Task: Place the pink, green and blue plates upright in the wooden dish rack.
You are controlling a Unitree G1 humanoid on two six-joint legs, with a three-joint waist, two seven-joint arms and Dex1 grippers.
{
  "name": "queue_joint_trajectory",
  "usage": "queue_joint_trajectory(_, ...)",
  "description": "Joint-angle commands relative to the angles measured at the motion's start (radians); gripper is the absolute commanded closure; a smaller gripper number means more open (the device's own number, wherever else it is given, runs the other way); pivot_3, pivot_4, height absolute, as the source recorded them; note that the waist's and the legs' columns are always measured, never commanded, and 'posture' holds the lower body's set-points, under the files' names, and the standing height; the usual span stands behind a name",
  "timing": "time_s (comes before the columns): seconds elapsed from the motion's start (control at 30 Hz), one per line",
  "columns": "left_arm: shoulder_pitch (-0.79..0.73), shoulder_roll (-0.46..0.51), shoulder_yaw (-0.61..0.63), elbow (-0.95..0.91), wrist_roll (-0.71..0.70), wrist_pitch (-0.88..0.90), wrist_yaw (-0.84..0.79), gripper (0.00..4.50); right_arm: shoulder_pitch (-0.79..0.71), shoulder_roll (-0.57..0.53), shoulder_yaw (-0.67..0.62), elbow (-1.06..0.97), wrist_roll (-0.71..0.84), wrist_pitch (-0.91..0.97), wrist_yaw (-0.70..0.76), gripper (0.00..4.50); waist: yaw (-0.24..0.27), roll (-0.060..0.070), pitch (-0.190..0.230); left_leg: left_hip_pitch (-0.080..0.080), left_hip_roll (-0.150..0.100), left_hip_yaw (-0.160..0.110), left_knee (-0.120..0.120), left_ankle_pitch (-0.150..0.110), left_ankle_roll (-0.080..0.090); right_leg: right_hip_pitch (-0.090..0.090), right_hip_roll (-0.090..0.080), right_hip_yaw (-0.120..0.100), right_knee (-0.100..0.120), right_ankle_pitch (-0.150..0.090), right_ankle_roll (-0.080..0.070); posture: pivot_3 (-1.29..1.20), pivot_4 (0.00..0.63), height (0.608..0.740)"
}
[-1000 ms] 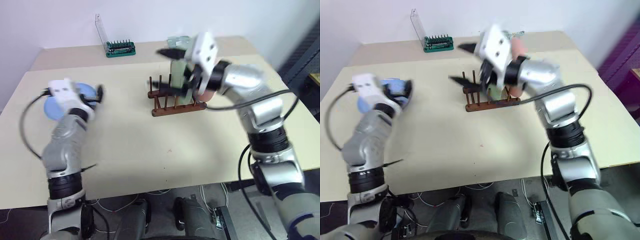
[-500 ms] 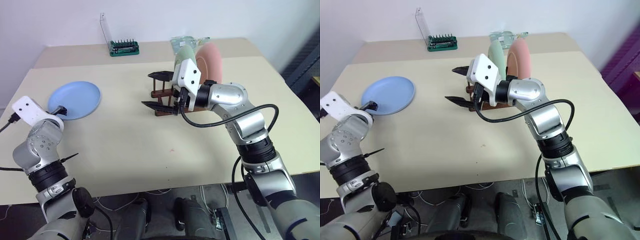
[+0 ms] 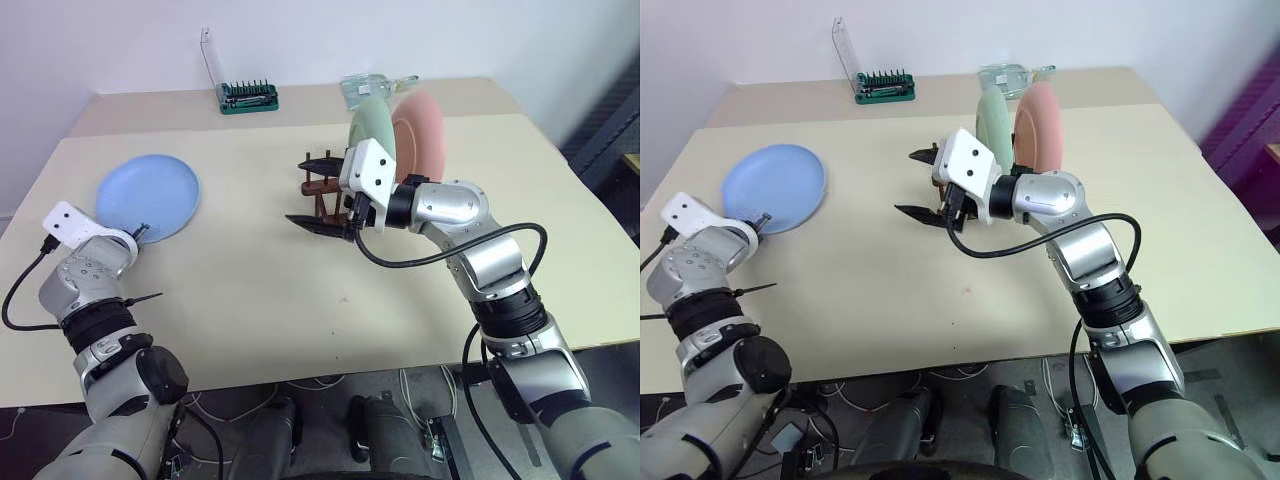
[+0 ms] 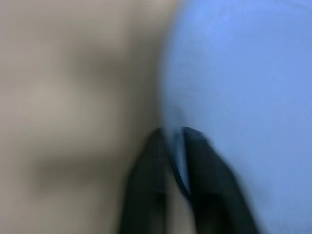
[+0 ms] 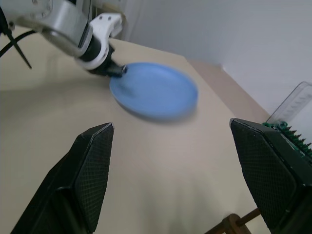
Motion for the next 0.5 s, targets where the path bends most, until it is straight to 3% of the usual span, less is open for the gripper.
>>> queue_joint_trajectory(0.03, 0.000, 0.004, -0.043, -0.063, -0.023, -0.013, -0.047, 4.43, -0.009, 0.013, 0.003, -0.030, -0.014, -0.032, -0.008, 0.60, -0.001, 0.000, 0.000, 0.000, 0.000, 0.000, 0.000, 0.000, 0.000, 0.000, 0.000, 0.000, 0.000, 0.000, 0.000, 0.00, 0.150, 0.740)
queue_joint_trajectory(0.1, 0.005, 0.001, -0.066, -0.105, -0.022, -0.035, -0.076, 4.43, -0.014, 0.019, 0.008, -0.017, -0.030, -0.049, -0.010, 0.60, -0.001, -0.001, 0.000, 0.000, 0.000, 0.000, 0.000, 0.000, 0.000, 0.000, 0.000, 0.000, 0.000, 0.000, 0.000, 0.00, 0.150, 0.740)
queue_joint_trajectory(0.17, 0.020, -0.014, -0.138, -0.271, -0.036, -0.040, -0.124, 4.43, -0.044, 0.033, 0.033, 0.030, -0.071, -0.092, -0.009, 0.60, -0.003, -0.001, 0.001, 0.000, 0.000, 0.000, 0.000, 0.000, 0.000, 0.000, 0.000, 0.000, -0.001, 0.000, 0.000, 0.00, 0.150, 0.740)
queue_joint_trajectory(0.23, 0.030, -0.028, -0.186, -0.388, -0.047, -0.030, -0.143, 4.50, -0.068, 0.037, 0.054, 0.066, -0.118, -0.152, -0.013, 0.08, -0.003, -0.003, 0.001, -0.001, 0.000, 0.000, 0.000, 0.000, 0.000, -0.001, 0.000, 0.000, -0.001, 0.000, 0.000, 0.00, 0.150, 0.740)
queue_joint_trajectory(0.27, 0.032, -0.038, -0.212, -0.446, -0.052, -0.014, -0.142, 4.50, -0.081, 0.035, 0.076, 0.083, -0.158, -0.215, -0.015, 0.04, -0.001, -0.003, 0.001, -0.001, 0.000, 0.000, 0.000, 0.000, 0.000, -0.001, 0.000, 0.000, -0.001, 0.000, 0.000, 0.00, 0.150, 0.740)
queue_joint_trajectory(0.5, -0.028, -0.124, -0.360, -0.703, -0.091, 0.128, -0.075, 4.50, -0.178, 0.074, 0.161, 0.267, -0.376, -0.523, -0.120, 0.04, -0.004, -0.003, 0.001, -0.001, 0.000, 0.000, -0.001, 0.000, -0.001, -0.001, 0.001, 0.001, -0.001, 0.000, 0.000, 0.00, 0.150, 0.740)
